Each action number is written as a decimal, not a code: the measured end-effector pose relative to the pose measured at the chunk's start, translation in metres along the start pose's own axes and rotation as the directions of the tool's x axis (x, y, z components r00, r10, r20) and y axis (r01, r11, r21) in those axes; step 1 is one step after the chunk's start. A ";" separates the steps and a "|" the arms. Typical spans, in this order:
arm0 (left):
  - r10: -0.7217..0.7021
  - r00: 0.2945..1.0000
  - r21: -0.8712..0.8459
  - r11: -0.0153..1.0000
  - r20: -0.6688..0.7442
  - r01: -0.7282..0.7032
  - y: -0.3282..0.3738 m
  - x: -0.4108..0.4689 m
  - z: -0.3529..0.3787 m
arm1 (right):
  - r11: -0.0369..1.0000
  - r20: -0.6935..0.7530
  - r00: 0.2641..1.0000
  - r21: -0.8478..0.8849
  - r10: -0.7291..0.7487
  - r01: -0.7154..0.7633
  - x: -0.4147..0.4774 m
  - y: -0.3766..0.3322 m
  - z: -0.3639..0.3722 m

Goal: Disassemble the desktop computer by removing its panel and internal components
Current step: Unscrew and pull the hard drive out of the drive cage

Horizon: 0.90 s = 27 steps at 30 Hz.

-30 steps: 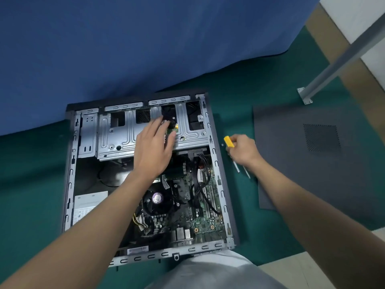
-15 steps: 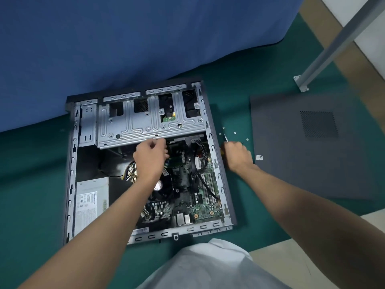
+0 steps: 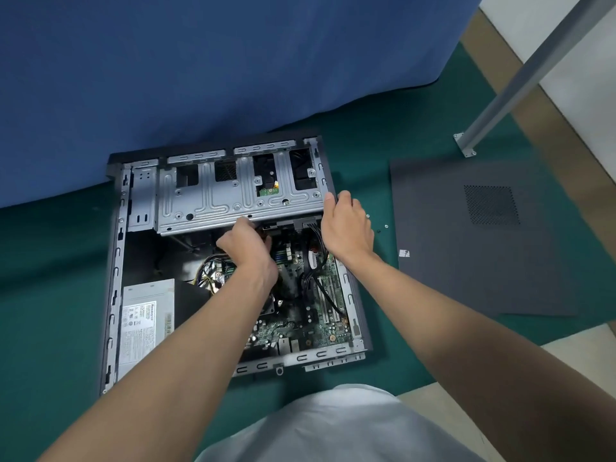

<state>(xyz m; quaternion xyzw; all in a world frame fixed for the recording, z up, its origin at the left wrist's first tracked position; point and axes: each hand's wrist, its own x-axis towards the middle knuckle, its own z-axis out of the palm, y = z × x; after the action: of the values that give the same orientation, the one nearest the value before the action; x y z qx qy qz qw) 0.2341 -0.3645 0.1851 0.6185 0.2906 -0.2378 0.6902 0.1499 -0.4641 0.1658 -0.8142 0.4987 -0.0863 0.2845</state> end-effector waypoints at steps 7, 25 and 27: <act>-0.134 0.978 -0.033 0.989 0.163 0.141 0.001 0.007 0.001 | 0.996 -0.074 0.996 -0.078 -0.041 0.035 0.002 -0.001 0.003; -0.267 0.852 0.318 0.940 0.451 0.126 0.008 0.016 -0.017 | 0.993 -0.073 0.997 -0.114 -0.038 0.029 0.004 -0.002 0.003; -0.315 0.829 0.344 0.925 0.463 0.160 0.011 0.020 -0.022 | 0.993 -0.069 0.997 -0.116 -0.041 0.032 0.003 -0.002 0.003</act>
<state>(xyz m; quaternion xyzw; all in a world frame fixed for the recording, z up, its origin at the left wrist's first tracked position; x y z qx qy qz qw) 0.2542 -0.3405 0.1775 0.5861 0.1351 -0.5177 0.6084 0.1544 -0.4651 0.1643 -0.8346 0.4977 -0.0918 0.2176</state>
